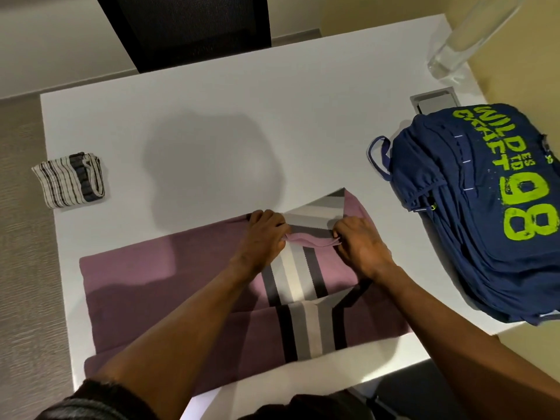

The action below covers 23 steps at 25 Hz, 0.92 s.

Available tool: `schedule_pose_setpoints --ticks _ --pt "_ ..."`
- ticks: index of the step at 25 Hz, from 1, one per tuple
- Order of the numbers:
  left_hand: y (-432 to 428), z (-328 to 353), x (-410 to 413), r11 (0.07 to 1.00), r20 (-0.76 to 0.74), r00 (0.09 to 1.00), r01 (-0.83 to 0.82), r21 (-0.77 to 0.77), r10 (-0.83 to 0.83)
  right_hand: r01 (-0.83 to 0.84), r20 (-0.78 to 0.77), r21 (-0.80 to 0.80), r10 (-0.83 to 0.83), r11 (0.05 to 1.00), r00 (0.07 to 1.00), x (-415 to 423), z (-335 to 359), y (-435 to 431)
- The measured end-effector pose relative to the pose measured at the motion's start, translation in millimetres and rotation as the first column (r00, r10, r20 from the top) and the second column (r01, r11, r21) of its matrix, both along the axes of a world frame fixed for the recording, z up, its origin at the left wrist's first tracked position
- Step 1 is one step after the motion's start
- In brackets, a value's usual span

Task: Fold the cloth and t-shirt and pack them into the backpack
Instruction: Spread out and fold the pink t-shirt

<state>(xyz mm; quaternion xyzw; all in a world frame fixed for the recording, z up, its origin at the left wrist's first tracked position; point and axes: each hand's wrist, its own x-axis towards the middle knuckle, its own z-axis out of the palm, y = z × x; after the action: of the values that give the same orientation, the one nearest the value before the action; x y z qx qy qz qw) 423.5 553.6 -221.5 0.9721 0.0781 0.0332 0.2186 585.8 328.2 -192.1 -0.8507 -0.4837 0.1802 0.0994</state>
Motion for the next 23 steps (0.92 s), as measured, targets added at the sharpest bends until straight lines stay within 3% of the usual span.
schedule_pose_setpoints --ticks 8,12,18,20,23 --pt "-15.3 -0.7 -18.5 0.978 -0.077 0.987 0.148 0.144 -0.138 -0.102 0.072 -0.052 0.105 0.993 0.992 -25.5 -15.6 -10.0" --pt "-13.9 -7.2 -33.0 0.976 -0.17 0.977 0.158 0.151 -0.132 -0.167 0.051 -0.203 0.18 0.965 0.982 -29.1 -26.1 -14.2" --pt "23.0 0.7 -37.0 0.99 -0.199 0.973 -0.101 0.103 0.12 -0.046 0.122 0.028 0.042 0.999 0.992 9.2 -5.6 32.3" --pt "39.4 4.0 -29.0 0.986 -0.254 0.953 -0.163 0.038 0.167 0.001 0.159 -0.046 0.006 0.999 0.987 31.1 -6.1 57.2" --pt "60.4 10.0 -16.3 0.974 -0.348 0.916 -0.224 -0.03 0.2 -0.008 0.116 -0.319 0.047 0.948 0.992 60.1 -3.6 87.6"
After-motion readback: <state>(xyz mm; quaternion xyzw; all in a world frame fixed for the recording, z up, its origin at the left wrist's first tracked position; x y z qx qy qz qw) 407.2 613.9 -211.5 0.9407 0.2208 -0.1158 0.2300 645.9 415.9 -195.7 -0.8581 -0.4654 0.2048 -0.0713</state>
